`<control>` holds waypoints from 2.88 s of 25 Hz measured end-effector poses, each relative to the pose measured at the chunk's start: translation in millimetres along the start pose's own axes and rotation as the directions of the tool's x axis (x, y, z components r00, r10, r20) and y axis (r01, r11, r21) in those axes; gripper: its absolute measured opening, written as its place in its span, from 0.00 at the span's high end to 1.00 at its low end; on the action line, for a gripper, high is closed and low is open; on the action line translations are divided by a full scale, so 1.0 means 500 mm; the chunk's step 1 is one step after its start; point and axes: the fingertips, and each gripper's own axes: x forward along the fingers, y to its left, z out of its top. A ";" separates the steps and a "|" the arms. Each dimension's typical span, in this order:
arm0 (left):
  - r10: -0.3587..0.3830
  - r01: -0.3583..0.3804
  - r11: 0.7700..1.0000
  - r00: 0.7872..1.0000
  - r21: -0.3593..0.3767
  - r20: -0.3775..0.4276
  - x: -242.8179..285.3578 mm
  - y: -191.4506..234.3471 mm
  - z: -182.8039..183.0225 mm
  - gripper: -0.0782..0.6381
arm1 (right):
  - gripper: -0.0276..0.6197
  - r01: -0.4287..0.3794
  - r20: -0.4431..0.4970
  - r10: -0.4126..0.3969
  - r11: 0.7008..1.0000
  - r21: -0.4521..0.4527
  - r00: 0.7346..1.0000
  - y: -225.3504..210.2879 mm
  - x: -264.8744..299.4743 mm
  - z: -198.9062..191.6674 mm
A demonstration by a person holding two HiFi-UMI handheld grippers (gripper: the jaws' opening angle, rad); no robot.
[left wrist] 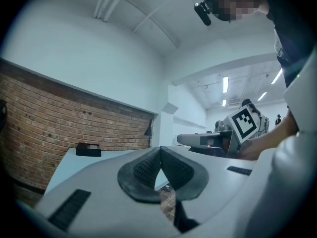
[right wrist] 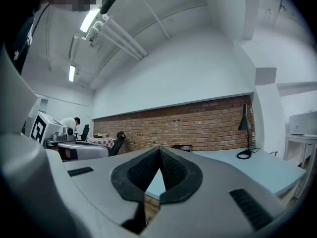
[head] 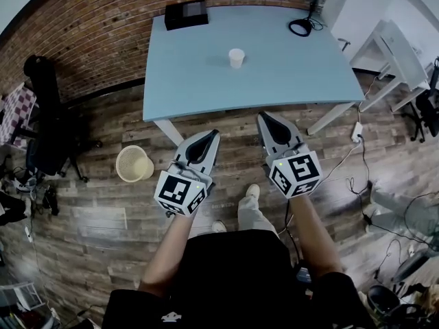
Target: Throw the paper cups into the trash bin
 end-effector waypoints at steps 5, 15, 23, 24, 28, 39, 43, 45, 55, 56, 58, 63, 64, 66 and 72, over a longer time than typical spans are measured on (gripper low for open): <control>0.002 -0.002 1.000 1.000 0.002 -0.009 0.076 0.011 -0.007 0.88 | 0.95 -0.006 -0.008 0.006 1.000 0.013 1.000 -0.067 0.032 -0.007; 0.042 -0.042 0.999 0.998 -0.013 -0.040 0.209 0.043 -0.031 0.88 | 0.95 -0.052 -0.045 0.052 0.999 0.015 0.998 -0.182 0.112 -0.031; 0.092 -0.092 0.996 0.994 -0.009 -0.054 0.293 0.066 -0.030 0.88 | 0.95 -0.088 -0.049 0.090 0.996 0.027 0.995 -0.266 0.162 -0.032; 0.099 -0.099 0.995 0.994 -0.008 -0.053 0.301 0.068 -0.029 0.88 | 0.95 -0.094 -0.047 0.095 0.995 0.028 0.994 -0.274 0.167 -0.031; 0.125 -0.125 0.992 0.991 0.000 -0.048 0.332 0.075 -0.021 0.88 | 0.95 -0.112 -0.042 0.113 0.993 0.024 0.993 -0.305 0.187 -0.023; 0.169 -0.168 0.985 0.984 0.024 -0.063 0.392 0.086 -0.024 0.88 | 0.95 -0.145 -0.036 0.147 0.988 0.044 0.989 -0.376 0.223 -0.030; 0.167 -0.165 0.986 0.983 0.027 -0.071 0.412 0.086 -0.031 0.88 | 0.95 -0.149 -0.039 0.151 0.988 0.046 0.988 -0.390 0.230 -0.037; 0.159 -0.157 0.987 0.985 0.033 -0.073 0.424 0.091 -0.033 0.88 | 0.95 -0.146 -0.041 0.148 0.988 0.047 0.988 -0.396 0.238 -0.040; 0.122 -0.120 0.992 0.990 0.035 -0.073 0.501 0.181 -0.036 0.88 | 0.95 -0.106 -0.053 0.109 0.993 0.052 0.993 -0.427 0.317 -0.050; 0.115 -0.112 0.993 0.990 0.033 -0.077 0.509 0.192 -0.037 0.88 | 0.95 -0.101 -0.054 0.104 0.993 0.057 0.993 -0.429 0.329 -0.050; 0.099 -0.097 0.995 0.992 0.027 -0.084 0.526 0.218 -0.038 0.88 | 0.95 -0.093 -0.056 0.097 0.993 0.066 0.994 -0.434 0.354 -0.050; 0.021 -0.018 0.999 0.993 0.028 -0.113 0.576 0.267 -0.047 0.88 | 0.95 -0.051 -0.065 0.059 0.993 0.109 0.996 -0.460 0.416 -0.062; 0.000 0.004 0.999 0.992 0.035 -0.124 0.585 0.275 -0.050 0.88 | 0.95 -0.042 -0.070 0.050 0.993 0.114 0.996 -0.464 0.429 -0.067; -0.028 0.037 0.998 0.988 0.053 -0.153 0.599 0.295 -0.062 0.88 | 0.95 -0.024 -0.081 0.033 0.993 0.120 0.996 -0.473 0.453 -0.076; -0.093 0.110 0.992 0.965 0.057 -0.244 0.632 0.351 -0.123 0.88 | 0.95 0.044 -0.120 -0.027 0.989 0.139 0.992 -0.493 0.497 -0.107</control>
